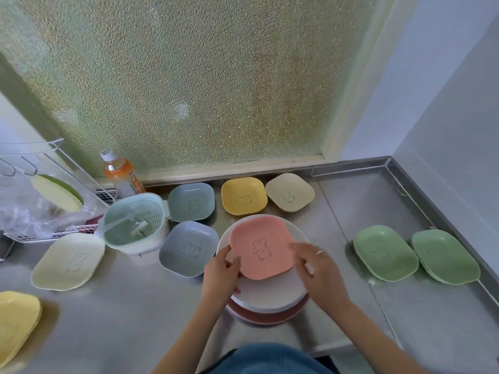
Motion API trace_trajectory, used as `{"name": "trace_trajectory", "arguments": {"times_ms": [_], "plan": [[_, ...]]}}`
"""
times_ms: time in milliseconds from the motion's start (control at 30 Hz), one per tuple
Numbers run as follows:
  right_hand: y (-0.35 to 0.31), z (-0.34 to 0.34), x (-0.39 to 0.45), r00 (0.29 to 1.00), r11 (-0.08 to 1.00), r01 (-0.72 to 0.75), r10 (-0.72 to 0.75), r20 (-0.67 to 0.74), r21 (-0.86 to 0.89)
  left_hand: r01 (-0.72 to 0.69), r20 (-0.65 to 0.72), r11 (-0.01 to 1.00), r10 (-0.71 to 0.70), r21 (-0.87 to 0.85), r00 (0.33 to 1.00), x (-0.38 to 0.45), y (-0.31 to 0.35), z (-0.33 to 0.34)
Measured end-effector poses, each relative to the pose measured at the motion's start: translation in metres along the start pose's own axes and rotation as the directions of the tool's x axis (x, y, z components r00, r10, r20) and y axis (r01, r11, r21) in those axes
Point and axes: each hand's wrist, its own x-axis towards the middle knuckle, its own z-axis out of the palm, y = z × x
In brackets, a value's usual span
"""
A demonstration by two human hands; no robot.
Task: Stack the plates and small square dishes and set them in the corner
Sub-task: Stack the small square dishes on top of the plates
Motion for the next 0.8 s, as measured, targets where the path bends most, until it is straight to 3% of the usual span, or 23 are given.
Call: {"name": "trace_trajectory", "arguments": {"times_ms": [67,133,233,333,500,633,733,800], "plan": [[0.028,-0.014,0.003,0.969,0.991,-0.137,0.135,-0.205,0.004,-0.007,-0.012,1.0,0.008,0.016,1.0,0.001,0.001,0.001],[0.069,-0.028,0.003,0.889,0.931,-0.362,0.335,-0.313,-0.033,-0.02,-0.026,0.999,0.02,0.025,0.999,0.002,0.002,0.002],[0.131,-0.039,-0.008,0.756,0.708,-0.654,0.624,-0.198,-0.265,-0.025,-0.018,0.999,0.025,0.042,1.0,0.006,0.001,0.001],[0.157,-0.04,-0.03,0.648,0.559,-0.668,0.761,-0.014,-0.491,-0.023,-0.009,0.999,0.023,0.049,1.0,0.01,0.0,-0.002],[0.158,-0.031,-0.047,0.694,0.619,-0.696,0.709,-0.124,-0.364,-0.022,-0.005,0.999,0.022,0.025,1.0,0.011,-0.002,-0.003],[0.144,-0.028,-0.042,0.77,0.719,-0.638,0.607,-0.2,-0.277,-0.018,-0.019,1.0,0.018,0.013,1.0,0.01,-0.004,-0.003],[0.113,-0.03,-0.028,0.831,0.843,-0.518,0.456,-0.319,-0.147,-0.013,-0.02,1.0,0.013,0.006,1.0,0.01,-0.005,-0.003],[0.08,-0.03,-0.014,0.885,0.933,-0.348,0.295,-0.36,-0.09,-0.017,-0.018,1.0,0.017,-0.003,1.0,0.01,-0.005,-0.003]]}}
